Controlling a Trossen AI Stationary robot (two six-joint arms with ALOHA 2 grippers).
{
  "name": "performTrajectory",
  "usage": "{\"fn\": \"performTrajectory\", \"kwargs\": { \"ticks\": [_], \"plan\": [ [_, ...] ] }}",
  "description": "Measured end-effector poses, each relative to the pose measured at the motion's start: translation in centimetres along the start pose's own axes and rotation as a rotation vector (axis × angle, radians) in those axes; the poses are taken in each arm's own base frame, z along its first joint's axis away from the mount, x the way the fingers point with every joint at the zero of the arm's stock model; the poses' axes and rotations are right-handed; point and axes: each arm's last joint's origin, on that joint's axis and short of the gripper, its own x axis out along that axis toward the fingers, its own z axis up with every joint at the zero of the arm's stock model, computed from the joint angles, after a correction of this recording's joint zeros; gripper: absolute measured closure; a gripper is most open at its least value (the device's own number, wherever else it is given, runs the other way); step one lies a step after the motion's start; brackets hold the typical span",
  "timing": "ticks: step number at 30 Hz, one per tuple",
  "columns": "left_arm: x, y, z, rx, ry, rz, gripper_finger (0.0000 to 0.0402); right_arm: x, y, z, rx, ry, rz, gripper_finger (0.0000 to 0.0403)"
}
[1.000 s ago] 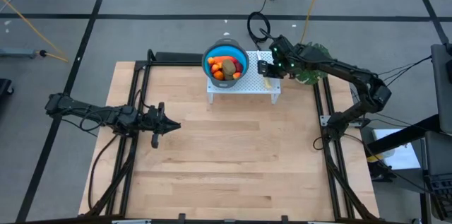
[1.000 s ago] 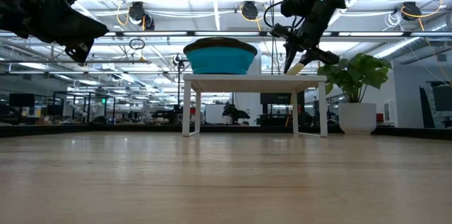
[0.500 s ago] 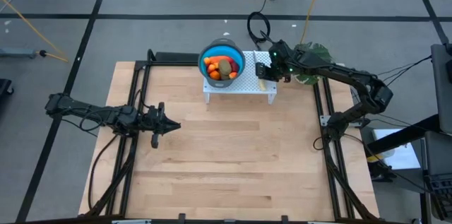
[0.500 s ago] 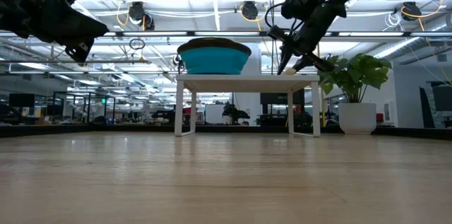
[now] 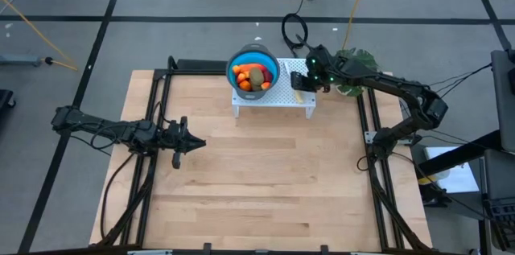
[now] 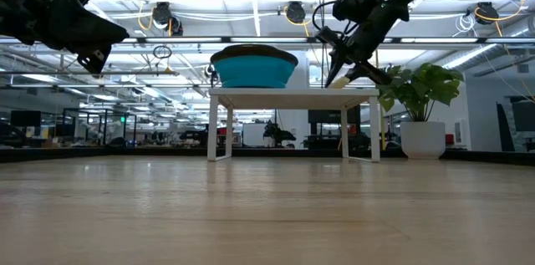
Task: Pick & Place Fruit
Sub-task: Put the knife on the shelf
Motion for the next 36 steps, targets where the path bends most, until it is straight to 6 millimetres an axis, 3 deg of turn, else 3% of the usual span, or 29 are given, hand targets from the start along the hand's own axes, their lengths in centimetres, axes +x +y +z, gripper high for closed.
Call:
{"fn": "performTrajectory", "kwargs": {
  "ticks": [17,24,36],
  "plan": [
    [0.00,0.00,0.00,-0.001,-0.001,0.000,0.0380,-0.01,0.25,0.23,-0.055,-0.028,0.021,0.0325],
    [0.00,0.01,0.00,0.000,0.000,0.000,0.0380,-0.02,-0.02,0.39,-0.002,-0.098,-0.051,0.0323],
    [0.00,0.00,-0.01,0.000,0.000,0.000,0.0380,-0.05,0.01,0.40,0.039,-0.099,-0.047,0.0255]
  ]
}}
